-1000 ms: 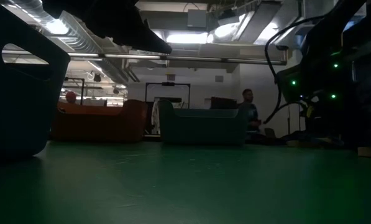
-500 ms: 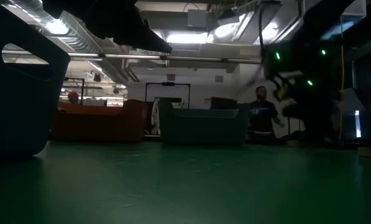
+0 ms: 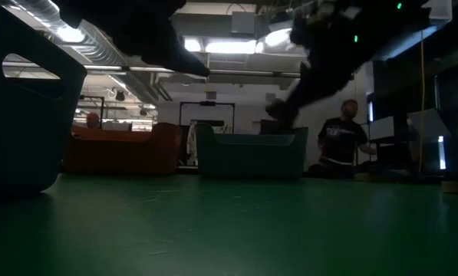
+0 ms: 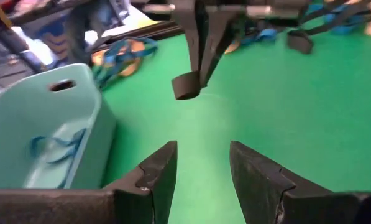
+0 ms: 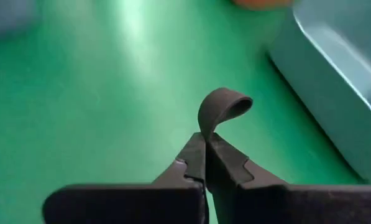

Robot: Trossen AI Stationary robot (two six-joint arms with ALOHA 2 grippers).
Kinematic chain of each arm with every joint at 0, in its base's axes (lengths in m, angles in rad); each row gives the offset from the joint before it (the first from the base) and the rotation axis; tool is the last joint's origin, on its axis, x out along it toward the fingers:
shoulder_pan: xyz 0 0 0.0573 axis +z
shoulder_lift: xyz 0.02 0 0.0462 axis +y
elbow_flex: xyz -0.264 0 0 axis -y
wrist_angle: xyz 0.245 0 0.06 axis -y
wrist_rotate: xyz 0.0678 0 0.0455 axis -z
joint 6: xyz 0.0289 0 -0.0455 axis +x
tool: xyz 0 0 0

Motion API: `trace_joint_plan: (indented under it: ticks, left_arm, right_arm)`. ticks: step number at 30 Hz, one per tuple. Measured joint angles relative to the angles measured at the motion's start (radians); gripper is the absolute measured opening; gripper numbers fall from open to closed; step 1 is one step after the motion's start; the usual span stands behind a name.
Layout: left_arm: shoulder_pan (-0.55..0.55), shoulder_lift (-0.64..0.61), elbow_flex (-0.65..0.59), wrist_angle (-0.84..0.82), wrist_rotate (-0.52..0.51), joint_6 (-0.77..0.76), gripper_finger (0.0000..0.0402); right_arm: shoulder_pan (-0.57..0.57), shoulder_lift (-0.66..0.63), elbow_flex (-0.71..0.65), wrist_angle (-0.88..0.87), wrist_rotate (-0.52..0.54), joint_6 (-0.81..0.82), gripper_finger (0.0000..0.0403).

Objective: Sort rubber bands into baskets
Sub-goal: Put the small black rubber band into the orange bin

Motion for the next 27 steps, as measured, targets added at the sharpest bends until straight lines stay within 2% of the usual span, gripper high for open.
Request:
trace_joint_plan:
  ticks: [3, 6, 14, 23, 27]
  left_arm:
    - [-0.002, 0.007, 0.000, 0.013, 0.042, -0.003, 0.0145]
    - [-0.001, 0.031, 0.000, 0.054, 0.042, -0.024, 0.0145]
    - [-0.001, 0.121, 0.001, 0.206, 0.080, -0.083, 0.0145]
    - [0.007, 0.136, 0.001, 0.220, 0.111, -0.108, 0.0145]
    - [0.020, 0.136, 0.001, 0.221, 0.171, -0.138, 0.0145]
  right_arm:
    - [0.043, 0.000, 0.000, 0.098, -0.012, -0.061, 0.0009]
    - [0.075, 0.002, 0.000, 0.162, -0.015, -0.108, 0.0009]
    - [0.097, 0.064, 0.000, 0.229, -0.025, -0.140, 0.0009]
    - [0.094, 0.097, -0.001, 0.330, -0.090, -0.201, 0.0010]
    - [0.095, 0.097, -0.001, 0.366, -0.095, -0.221, 0.0010]
